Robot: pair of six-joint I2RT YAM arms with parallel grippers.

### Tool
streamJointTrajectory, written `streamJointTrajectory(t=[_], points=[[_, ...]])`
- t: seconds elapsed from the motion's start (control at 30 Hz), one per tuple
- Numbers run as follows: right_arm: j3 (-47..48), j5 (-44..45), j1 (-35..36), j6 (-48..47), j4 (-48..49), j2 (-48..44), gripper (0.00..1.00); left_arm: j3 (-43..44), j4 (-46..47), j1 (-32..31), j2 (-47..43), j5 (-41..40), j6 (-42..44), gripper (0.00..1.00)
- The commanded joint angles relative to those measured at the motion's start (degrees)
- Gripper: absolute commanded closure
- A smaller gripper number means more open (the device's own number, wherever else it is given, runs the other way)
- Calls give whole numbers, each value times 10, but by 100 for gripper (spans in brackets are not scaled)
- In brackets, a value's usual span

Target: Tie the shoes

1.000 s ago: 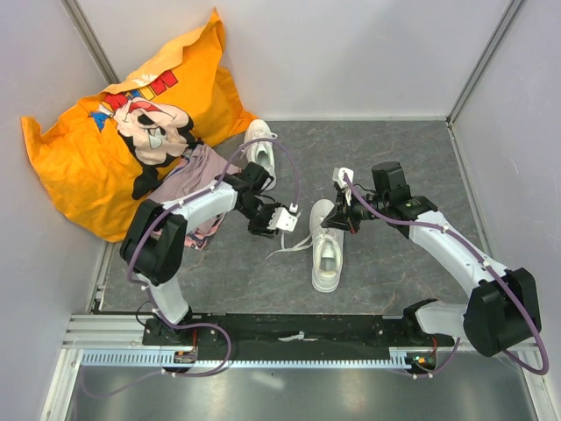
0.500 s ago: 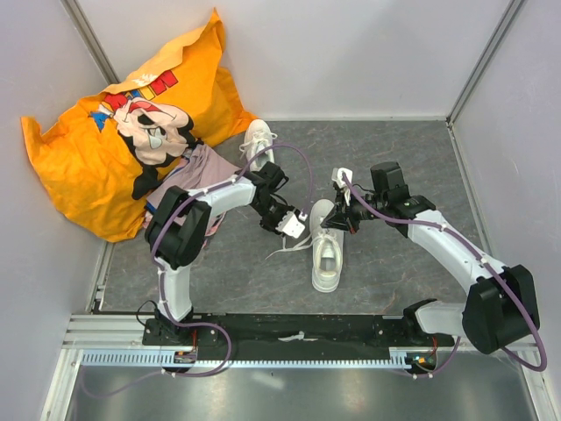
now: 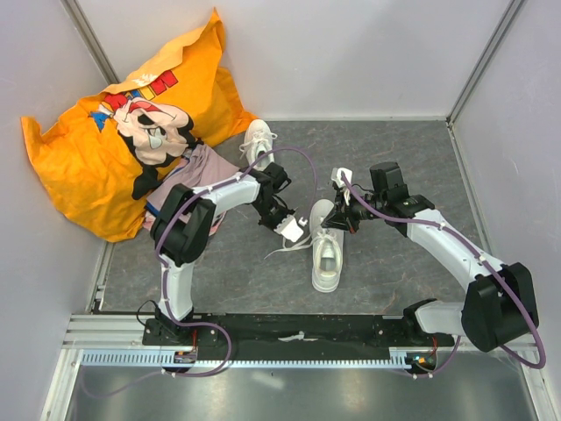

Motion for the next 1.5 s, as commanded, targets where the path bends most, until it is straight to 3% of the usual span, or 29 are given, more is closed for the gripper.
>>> streamJointTrajectory(t=[0.0,0.27,0.57,0.73,1.13,1.47], points=[[17,-6,-3,-8,16,-1,100,-42,-22,16,-17,-45,14,98],[9,-5,-3,-14,18,-6,100,-92,-53,32,-138,17,-35,98],[7,-4,-3,-13,23,-10,100,-99,-61,33,-193,62,-143,98],[9,1,-3,-9,23,-11,100,-85,-72,31,-218,127,-198,98],[4,16,-4,31,58,2,100,-31,-95,-101,-356,210,-318,98],[7,8,-4,57,97,8,100,80,121,-245,-290,178,-519,98]])
